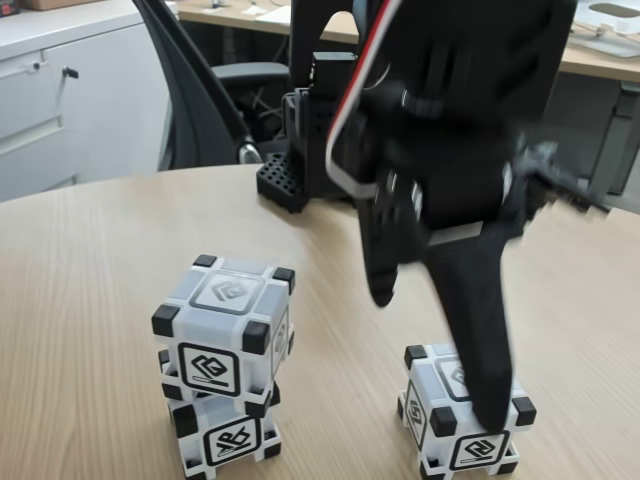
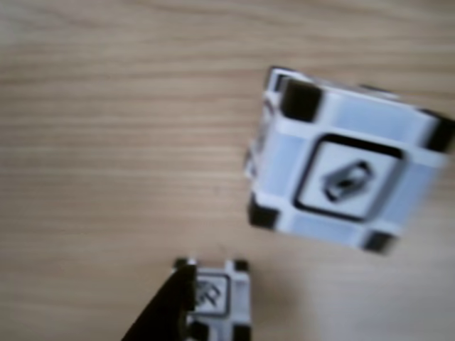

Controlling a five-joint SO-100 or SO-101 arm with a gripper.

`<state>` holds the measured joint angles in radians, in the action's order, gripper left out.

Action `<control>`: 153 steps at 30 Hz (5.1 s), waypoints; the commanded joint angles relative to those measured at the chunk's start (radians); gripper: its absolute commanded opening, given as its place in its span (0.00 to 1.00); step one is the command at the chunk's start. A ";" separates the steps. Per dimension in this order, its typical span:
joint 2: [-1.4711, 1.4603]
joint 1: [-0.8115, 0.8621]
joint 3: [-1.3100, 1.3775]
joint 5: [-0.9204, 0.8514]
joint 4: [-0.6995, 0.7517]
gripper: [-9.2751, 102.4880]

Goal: Stack cubes from left to right.

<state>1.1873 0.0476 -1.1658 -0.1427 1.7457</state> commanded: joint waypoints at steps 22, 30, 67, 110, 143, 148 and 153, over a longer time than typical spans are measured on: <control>-0.044 -0.087 0.023 0.057 -0.029 0.49; -0.046 -0.103 0.021 0.195 -0.066 0.47; -0.169 -0.104 0.023 0.258 -0.140 0.41; 0.337 -0.183 0.003 0.356 -0.089 0.08; 0.449 0.000 0.000 0.296 0.098 0.08; 0.445 0.072 0.000 0.273 0.098 0.08; 0.439 0.141 0.000 0.249 0.098 0.08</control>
<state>1.5754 0.1534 -1.1689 0.1150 1.8239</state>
